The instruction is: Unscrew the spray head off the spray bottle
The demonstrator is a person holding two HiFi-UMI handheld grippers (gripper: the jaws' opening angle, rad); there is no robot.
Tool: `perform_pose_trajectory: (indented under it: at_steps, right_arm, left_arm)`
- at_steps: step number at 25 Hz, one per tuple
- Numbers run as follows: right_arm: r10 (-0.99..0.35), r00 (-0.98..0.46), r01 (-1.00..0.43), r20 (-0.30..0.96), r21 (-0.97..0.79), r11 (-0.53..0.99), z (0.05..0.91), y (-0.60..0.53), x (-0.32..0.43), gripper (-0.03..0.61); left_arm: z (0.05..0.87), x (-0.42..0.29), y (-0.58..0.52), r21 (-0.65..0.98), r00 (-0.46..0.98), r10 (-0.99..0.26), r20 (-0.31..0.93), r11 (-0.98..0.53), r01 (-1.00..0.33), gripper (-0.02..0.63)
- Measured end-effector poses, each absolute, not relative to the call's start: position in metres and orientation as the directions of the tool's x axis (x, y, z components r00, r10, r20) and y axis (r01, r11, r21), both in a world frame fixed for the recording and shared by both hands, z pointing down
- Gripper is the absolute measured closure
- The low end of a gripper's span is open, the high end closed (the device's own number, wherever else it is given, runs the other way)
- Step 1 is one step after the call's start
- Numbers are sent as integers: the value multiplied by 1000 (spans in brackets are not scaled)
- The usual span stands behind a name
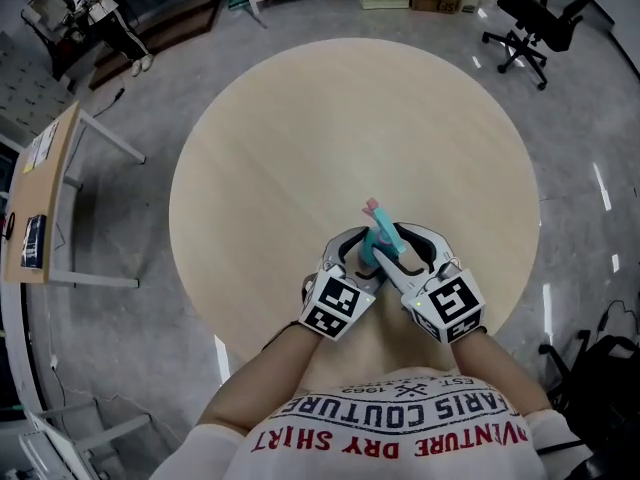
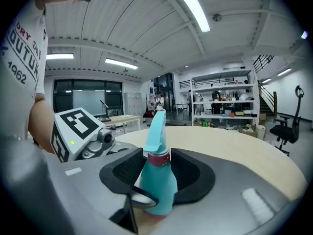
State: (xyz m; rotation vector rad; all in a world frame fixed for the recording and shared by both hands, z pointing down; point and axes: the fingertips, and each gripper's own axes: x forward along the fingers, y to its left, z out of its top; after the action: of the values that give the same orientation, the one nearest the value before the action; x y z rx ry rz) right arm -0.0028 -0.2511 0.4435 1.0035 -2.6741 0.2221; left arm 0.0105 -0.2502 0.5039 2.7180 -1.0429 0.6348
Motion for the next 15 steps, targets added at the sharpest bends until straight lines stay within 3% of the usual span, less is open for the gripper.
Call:
perform_pose_trajectory:
  at_steps: [8, 15]
  right_arm:
    - [-599, -740, -632, 306, -10, 775, 444, -247, -7, 428]
    - [-456, -839, -491, 296, -52, 869, 442, -234, -5, 442]
  left_arm:
    - [504, 6, -246, 19, 637, -638, 432, -700, -714, 311]
    - [504, 5, -233, 5, 730, -535, 424, -805, -593, 316]
